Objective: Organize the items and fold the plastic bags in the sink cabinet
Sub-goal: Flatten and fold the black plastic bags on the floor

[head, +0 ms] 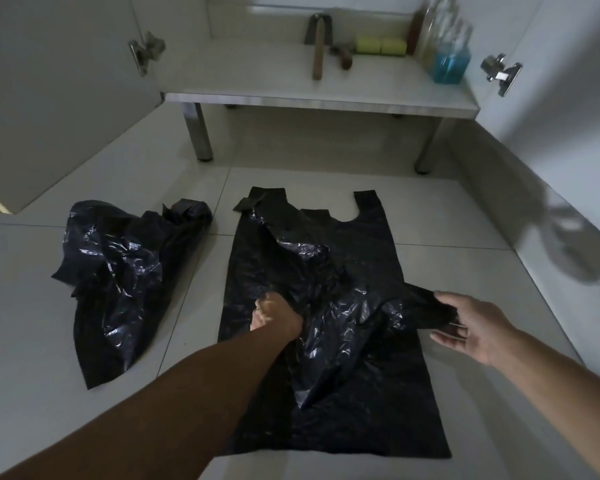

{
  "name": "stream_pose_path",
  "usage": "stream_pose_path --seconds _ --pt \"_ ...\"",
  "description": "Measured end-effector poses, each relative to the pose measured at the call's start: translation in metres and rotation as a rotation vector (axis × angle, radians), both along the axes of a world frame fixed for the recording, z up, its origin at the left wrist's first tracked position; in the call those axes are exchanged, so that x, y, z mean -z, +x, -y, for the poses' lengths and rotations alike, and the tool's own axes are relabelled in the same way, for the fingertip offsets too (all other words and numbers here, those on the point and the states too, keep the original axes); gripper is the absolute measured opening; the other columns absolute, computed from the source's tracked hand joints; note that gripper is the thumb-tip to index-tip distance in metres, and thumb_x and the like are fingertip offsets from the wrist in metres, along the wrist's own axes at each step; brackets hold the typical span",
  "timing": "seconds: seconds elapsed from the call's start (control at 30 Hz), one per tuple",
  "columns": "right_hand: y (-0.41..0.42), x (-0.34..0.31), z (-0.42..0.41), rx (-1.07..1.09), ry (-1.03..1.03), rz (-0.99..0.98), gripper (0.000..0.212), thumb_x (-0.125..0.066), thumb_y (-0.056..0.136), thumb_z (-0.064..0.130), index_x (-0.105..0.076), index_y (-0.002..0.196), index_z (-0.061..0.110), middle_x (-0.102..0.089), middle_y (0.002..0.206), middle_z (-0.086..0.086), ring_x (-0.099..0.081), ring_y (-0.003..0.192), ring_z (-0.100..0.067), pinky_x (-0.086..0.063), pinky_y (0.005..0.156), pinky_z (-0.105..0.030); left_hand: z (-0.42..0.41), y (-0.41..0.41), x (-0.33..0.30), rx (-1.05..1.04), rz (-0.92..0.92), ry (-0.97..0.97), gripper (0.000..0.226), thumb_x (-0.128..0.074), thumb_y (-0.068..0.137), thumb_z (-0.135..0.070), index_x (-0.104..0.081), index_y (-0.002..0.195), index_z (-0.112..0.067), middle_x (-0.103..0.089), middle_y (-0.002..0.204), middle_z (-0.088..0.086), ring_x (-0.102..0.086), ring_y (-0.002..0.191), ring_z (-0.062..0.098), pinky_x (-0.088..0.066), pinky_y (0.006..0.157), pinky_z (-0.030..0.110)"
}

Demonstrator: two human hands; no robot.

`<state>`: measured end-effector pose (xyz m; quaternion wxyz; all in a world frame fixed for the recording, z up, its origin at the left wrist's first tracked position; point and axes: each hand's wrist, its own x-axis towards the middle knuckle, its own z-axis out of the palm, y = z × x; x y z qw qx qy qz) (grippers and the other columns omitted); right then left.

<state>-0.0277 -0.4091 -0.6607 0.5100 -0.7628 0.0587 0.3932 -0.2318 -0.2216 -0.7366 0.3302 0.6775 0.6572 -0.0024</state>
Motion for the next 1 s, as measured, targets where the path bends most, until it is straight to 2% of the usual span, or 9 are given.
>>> stream_pose_path --seconds 0.23,0.3,0.37,0.43,0.53,0.63,0.73,0.83,1.0 --pt "-0.009 0.004 -0.011 -0.173 -0.063 0.076 0.013 -0.062 0.083 -0.011 -0.064 0.088 0.001 -0.068 0.097 -0.024 -0.068 0.088 -0.036 -0.057 0.065 -0.040 -0.004 0.021 -0.009 -0.123 0.206 -0.080 0.035 -0.054 0.092 -0.020 -0.061 0.123 -0.005 -0.059 0.128 0.012 -0.056 0.119 0.030 -0.047 0.098 0.034" --pt "-0.008 0.001 -0.016 -0.121 -0.032 0.131 0.016 -0.058 0.084 -0.013 -0.060 0.082 0.003 -0.066 0.092 -0.022 -0.067 0.085 -0.034 -0.057 0.065 -0.041 -0.009 0.024 -0.010 -0.122 0.290 -0.133 0.037 -0.063 0.086 -0.018 -0.061 0.119 -0.002 -0.062 0.120 0.013 -0.060 0.112 0.033 -0.050 0.091 0.036" --pt "-0.006 0.000 -0.021 -0.070 0.002 0.158 0.021 -0.053 0.086 -0.015 -0.057 0.077 0.003 -0.062 0.088 -0.018 -0.065 0.082 -0.031 -0.058 0.070 -0.045 -0.012 0.025 -0.008 -0.219 0.414 -0.256 0.050 -0.077 0.070 -0.015 -0.060 0.115 0.001 -0.067 0.105 0.015 -0.067 0.089 0.031 -0.059 0.072 0.036" --pt "-0.004 0.002 -0.025 0.008 0.007 0.193 0.024 -0.050 0.089 -0.014 -0.055 0.073 0.004 -0.059 0.086 -0.015 -0.063 0.084 -0.030 -0.058 0.076 -0.048 -0.013 0.022 -0.006 -0.278 0.440 -0.291 0.056 -0.079 0.065 -0.013 -0.058 0.114 0.002 -0.068 0.096 0.014 -0.068 0.077 0.026 -0.056 0.058 0.029" --pt "-0.004 0.006 -0.025 0.186 -0.065 0.442 0.022 -0.049 0.089 -0.007 -0.060 0.076 0.006 -0.060 0.080 -0.009 -0.064 0.086 -0.031 -0.058 0.077 -0.041 -0.020 0.013 -0.023 -0.276 0.446 -0.074 0.040 -0.070 0.075 -0.005 -0.054 0.112 -0.003 -0.058 0.104 0.007 -0.058 0.088 0.023 -0.048 0.072 0.026" --pt "-0.015 0.005 -0.009 0.278 -0.134 0.638 0.018 -0.047 0.088 -0.007 -0.061 0.089 0.004 -0.057 0.078 -0.009 -0.055 0.071 -0.026 -0.043 0.064 -0.026 -0.032 0.000 -0.047 -0.258 0.489 0.206 0.035 -0.058 0.079 0.006 -0.054 0.111 -0.007 -0.053 0.098 0.008 -0.051 0.088 0.024 -0.041 0.073 0.027" --pt "-0.033 0.031 0.015 0.006 -0.283 0.553 0.012 -0.053 0.085 -0.002 -0.057 0.077 0.007 -0.056 0.073 -0.013 -0.053 0.068 -0.028 -0.040 0.062 -0.030 -0.034 -0.017 -0.045 -0.171 0.418 0.206 0.046 -0.059 0.079 0.001 -0.048 0.123 -0.007 -0.057 0.111 0.014 -0.054 0.100 0.031 -0.044 0.082 0.033" --pt "-0.050 0.048 0.027 -0.217 -0.381 0.303 0.013 -0.064 0.068 0.003 -0.053 0.062 0.008 -0.059 0.064 -0.016 -0.064 0.065 -0.032 -0.053 0.056 -0.040 -0.027 -0.038 -0.029 -0.175 0.262 0.052 0.064 -0.070 0.079 -0.016 -0.035 0.131 -0.007 -0.053 0.122 0.020 -0.051 0.115 0.038 -0.045 0.096 0.042" --pt "-0.055 0.038 0.028 -0.456 -0.427 0.218 0.010 -0.070 0.074 -0.001 -0.063 0.071 0.005 -0.062 0.069 -0.012 -0.062 0.060 -0.025 -0.045 0.042 -0.020 -0.017 -0.060 -0.016 -0.069 0.143 0.043 0.064 -0.071 0.077 -0.018 -0.041 0.133 -0.007 -0.054 0.126 0.019 -0.052 0.115 0.037 -0.046 0.097 0.043"
